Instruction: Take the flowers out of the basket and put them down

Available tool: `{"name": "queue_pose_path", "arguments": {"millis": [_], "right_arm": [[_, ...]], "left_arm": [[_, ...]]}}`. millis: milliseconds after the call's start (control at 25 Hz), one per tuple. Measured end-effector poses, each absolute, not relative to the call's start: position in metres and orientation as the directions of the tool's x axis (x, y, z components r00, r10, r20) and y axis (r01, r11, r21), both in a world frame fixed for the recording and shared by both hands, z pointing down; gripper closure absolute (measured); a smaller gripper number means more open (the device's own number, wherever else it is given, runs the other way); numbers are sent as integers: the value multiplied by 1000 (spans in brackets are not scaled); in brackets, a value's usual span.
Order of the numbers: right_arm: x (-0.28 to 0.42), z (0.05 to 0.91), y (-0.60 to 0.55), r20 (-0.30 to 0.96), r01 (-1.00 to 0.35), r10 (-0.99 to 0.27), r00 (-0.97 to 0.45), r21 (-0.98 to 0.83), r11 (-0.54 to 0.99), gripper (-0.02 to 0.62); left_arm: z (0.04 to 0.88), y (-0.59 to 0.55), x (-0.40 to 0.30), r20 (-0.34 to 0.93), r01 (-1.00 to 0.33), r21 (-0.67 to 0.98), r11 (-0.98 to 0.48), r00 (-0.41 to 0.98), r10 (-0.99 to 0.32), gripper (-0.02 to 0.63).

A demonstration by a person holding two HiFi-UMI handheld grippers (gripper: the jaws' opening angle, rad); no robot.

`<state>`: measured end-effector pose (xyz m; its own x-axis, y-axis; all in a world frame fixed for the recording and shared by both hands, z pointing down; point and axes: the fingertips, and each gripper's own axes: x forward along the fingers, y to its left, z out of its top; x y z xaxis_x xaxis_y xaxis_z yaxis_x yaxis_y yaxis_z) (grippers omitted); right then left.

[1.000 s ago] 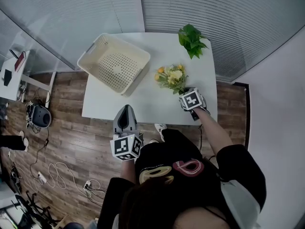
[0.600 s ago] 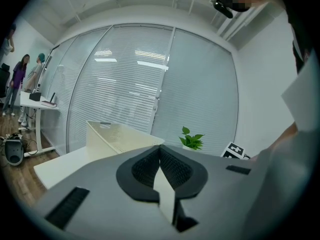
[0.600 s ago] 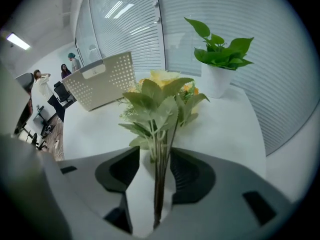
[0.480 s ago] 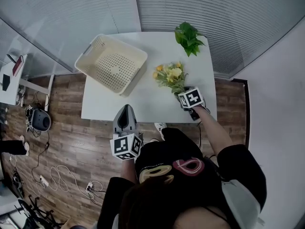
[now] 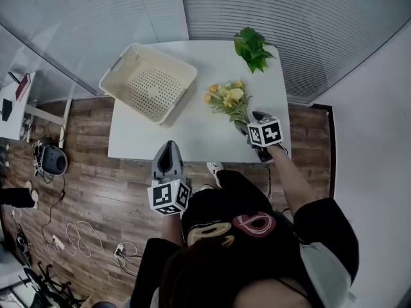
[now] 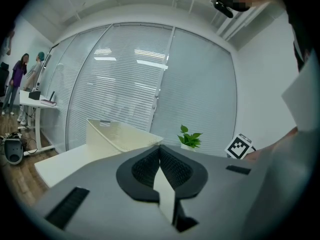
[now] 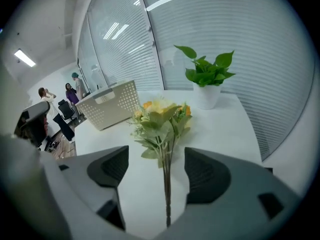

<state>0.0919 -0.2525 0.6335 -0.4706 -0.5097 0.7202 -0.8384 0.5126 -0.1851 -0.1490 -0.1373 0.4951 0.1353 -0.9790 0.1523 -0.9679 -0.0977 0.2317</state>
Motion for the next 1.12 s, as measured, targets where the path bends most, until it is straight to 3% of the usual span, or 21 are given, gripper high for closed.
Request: {"name": "queue_pose_path", "arguments": {"millis": [520, 800, 1120], "right_arm": [[101, 539, -239, 503, -835, -674, -542, -228, 501, 262], [92, 512, -218, 435, -815, -694, -573, -211, 540, 262], [86, 496, -200, 377, -800, -717, -587, -137, 584, 285]], "left_arm": [[486, -133, -140, 130, -967, 226, -115, 147, -981, 589], [478, -132, -122, 112, -974, 147, -175, 192, -975, 589], [477, -130, -114, 91, -966, 180, -188, 207, -974, 589]]}}
